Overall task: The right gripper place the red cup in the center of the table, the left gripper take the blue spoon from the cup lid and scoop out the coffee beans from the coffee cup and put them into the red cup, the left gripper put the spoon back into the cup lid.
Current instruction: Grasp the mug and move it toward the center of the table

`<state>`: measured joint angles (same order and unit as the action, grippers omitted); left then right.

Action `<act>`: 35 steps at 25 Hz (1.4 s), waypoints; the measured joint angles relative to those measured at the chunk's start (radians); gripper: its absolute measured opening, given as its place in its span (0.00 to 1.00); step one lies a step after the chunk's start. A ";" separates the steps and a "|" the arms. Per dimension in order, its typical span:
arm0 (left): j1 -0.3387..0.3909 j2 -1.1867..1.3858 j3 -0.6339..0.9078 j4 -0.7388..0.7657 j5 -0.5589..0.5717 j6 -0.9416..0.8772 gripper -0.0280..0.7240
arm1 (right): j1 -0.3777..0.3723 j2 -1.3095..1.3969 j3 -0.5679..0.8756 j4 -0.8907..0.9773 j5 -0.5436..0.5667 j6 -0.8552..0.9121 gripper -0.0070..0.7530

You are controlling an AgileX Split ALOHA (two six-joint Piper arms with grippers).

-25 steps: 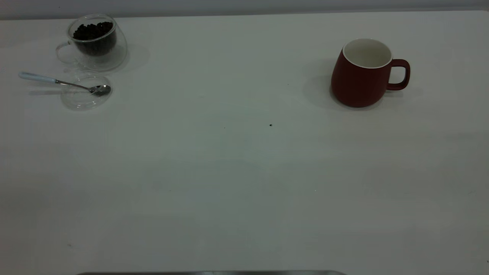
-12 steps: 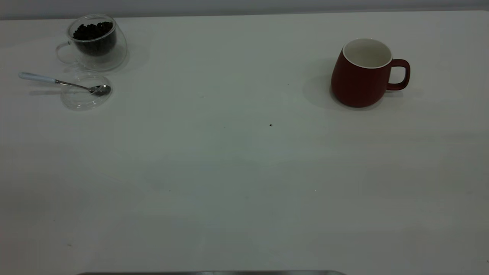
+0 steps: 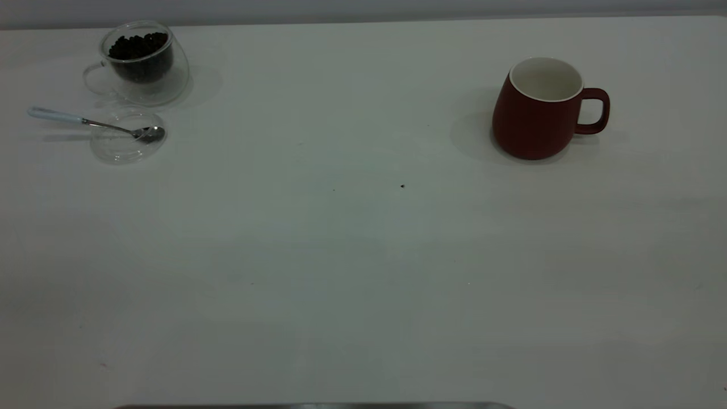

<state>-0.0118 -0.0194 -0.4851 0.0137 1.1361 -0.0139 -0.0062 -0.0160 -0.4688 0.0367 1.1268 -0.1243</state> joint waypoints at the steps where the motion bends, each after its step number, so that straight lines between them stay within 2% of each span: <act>1: 0.000 0.000 0.000 0.000 0.000 0.000 0.75 | 0.000 0.000 0.000 0.000 0.000 0.000 0.79; 8: 0.000 0.000 0.000 0.000 0.000 0.000 0.75 | 0.000 0.000 0.000 0.004 0.000 -0.005 0.79; 14: 0.000 0.000 0.000 0.000 0.000 0.000 0.75 | 0.000 0.078 -0.067 0.003 -0.032 -0.125 0.79; 21: 0.000 0.000 0.000 0.000 0.000 0.000 0.75 | 0.000 0.563 -0.211 -0.025 -0.065 -0.296 0.79; 29: 0.000 0.000 0.000 0.000 0.000 0.000 0.75 | 0.000 1.178 -0.384 -0.021 -0.227 -0.546 0.79; 35: 0.000 0.000 0.000 0.000 0.000 -0.001 0.75 | 0.000 1.600 -0.554 0.044 -0.260 -0.719 0.79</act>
<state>-0.0118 -0.0194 -0.4851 0.0137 1.1361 -0.0148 -0.0062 1.5836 -1.0233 0.0802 0.8667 -0.8429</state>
